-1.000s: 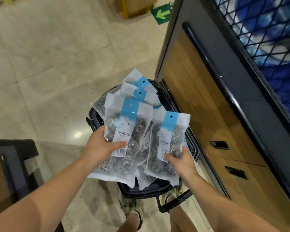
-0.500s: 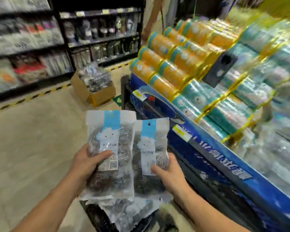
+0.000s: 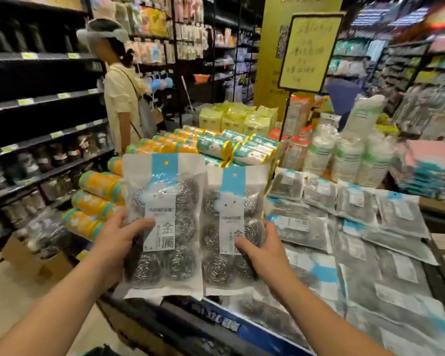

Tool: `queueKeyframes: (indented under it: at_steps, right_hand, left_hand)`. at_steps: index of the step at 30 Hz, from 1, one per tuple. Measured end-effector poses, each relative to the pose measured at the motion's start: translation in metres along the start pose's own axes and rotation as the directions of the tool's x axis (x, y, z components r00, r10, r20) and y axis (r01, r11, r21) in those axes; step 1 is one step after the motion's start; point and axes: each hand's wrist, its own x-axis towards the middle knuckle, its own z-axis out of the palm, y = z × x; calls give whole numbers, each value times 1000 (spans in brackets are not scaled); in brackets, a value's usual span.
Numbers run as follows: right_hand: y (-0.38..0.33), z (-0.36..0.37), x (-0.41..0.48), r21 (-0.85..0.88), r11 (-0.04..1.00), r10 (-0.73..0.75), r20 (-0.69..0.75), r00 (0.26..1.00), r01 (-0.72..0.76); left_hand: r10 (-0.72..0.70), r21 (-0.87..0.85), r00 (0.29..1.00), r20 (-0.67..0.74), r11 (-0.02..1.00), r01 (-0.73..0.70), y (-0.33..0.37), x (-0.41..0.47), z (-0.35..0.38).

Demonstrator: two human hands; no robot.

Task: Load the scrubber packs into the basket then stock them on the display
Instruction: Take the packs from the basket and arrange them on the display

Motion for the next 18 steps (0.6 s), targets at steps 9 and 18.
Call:
queueKeyframes:
  at_steps: [9,18]
  right_hand:
    - [34,-212,76,12,997,78,-307,948,-78]
    - [108,-332,92,314,913,399,-561,725,-259]
  left_hand:
    - [-94,60,963,254,995,82,-44,82,241]
    - [-325,125,907,267,945,302,-89,107,391]
